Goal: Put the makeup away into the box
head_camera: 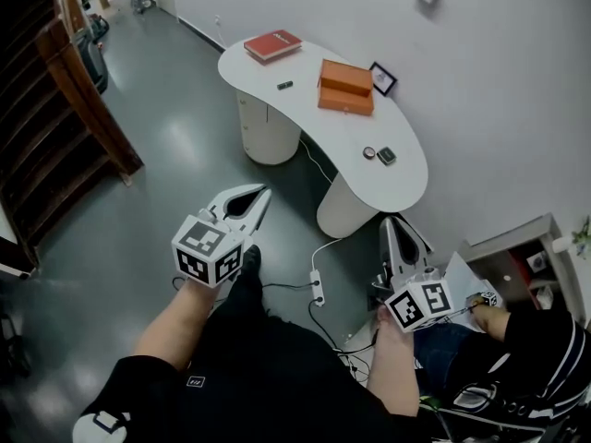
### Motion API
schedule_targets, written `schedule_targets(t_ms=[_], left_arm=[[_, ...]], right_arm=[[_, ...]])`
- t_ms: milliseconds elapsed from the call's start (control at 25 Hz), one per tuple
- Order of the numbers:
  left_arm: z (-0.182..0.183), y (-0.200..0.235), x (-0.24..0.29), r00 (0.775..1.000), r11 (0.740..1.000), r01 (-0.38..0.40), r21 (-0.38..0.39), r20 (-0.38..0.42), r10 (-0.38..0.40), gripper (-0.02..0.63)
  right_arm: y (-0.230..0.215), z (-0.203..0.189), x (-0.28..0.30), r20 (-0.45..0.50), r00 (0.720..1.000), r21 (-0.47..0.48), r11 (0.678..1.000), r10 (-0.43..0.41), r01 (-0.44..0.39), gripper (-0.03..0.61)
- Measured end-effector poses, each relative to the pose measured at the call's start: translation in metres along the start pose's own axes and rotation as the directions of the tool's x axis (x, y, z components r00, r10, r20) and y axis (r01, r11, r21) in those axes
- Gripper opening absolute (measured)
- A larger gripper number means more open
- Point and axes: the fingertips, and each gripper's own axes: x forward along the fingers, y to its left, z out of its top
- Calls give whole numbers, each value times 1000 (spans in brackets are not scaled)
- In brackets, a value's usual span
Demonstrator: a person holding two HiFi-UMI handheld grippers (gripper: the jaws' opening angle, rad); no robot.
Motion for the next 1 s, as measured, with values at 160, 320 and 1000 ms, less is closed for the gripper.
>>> schedule_targets(t_ms=[160, 320, 1000], left_arm=[[-1, 15, 30, 1000, 1000, 28, -3, -14, -28, 12], [3, 50, 61, 999, 999, 35, -11, -19, -36, 12], [47, 227, 177, 983, 984, 179, -22, -43, -180, 12]], right_arm=[[-22, -5, 27, -17, 1000, 21, 1000, -16, 17, 37], [-34, -10, 69, -33, 999, 27, 999, -17, 18, 38], [-68, -7, 275, -101, 984, -51, 988, -149, 144, 38]])
